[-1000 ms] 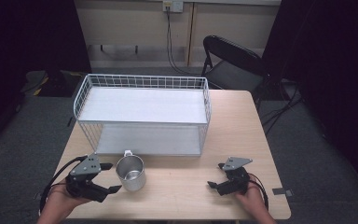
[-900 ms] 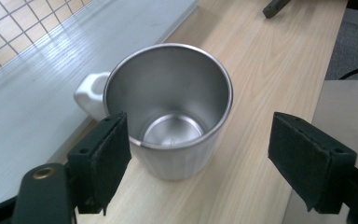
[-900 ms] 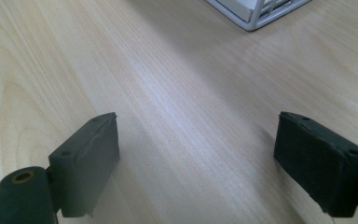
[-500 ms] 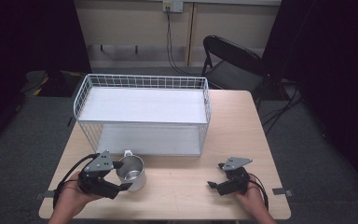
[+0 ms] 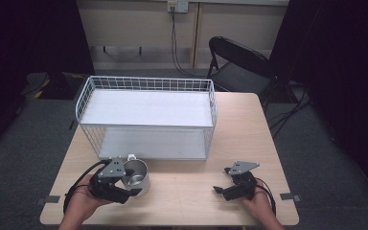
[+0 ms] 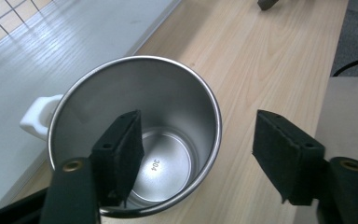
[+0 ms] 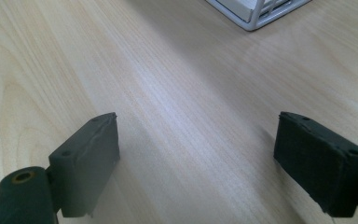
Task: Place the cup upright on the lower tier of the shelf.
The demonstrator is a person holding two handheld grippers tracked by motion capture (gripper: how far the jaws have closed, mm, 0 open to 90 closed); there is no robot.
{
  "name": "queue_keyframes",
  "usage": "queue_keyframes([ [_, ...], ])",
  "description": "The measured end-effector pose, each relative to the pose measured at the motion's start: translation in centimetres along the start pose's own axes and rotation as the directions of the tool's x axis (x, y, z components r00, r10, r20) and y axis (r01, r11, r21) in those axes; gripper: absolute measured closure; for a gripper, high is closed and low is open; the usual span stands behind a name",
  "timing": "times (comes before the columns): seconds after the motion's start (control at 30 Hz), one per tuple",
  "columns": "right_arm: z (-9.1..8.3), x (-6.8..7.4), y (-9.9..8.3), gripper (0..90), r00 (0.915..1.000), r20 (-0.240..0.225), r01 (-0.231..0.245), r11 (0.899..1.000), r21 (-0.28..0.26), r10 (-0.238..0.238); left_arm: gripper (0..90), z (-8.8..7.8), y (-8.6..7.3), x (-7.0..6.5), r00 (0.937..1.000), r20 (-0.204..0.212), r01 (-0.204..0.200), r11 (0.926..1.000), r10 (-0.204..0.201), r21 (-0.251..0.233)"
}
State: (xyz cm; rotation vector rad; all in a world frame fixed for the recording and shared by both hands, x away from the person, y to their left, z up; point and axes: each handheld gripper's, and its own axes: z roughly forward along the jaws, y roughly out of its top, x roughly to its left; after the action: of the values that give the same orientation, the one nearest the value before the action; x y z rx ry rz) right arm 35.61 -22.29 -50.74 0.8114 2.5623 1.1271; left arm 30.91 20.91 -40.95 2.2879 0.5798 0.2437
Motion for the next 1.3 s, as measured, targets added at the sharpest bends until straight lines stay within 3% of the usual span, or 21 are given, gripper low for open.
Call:
queue_keyframes([
  [0.53, 0.0, 0.0, 0.0, 13.2, 1.0, -0.001, 0.001, 1.0, 0.0, -0.001, 49.1, 0.7, -0.7, 0.3, 0.9999, -0.005, 0.014, 0.9995, -0.014, 0.028],
  [0.7, 0.0, 0.0, 0.0, 13.2, 1.0, 0.0, 0.0, 1.0, 0.0, 0.0, 53.7, 0.9, -0.6, 0.3, 0.9999, -0.005, -0.011, 0.9989, 0.011, 0.046],
  [1.13, 0.0, 0.0, 0.0, 13.2, 1.0, -0.001, 0.0, 1.0, 0.0, 0.0, 80.9, 1.5, -0.2, -0.2, 0.9976, 0.023, -0.067, 0.9954, 0.066, 0.069],
  [1.3, 0.0, 0.0, 0.0, 13.2, 1.0, -0.001, 0.0, 1.0, 0.0, 0.0, 82.0, 1.5, -0.3, -0.2, 0.9975, 0.02, -0.069, 0.9954, 0.068, 0.066],
])
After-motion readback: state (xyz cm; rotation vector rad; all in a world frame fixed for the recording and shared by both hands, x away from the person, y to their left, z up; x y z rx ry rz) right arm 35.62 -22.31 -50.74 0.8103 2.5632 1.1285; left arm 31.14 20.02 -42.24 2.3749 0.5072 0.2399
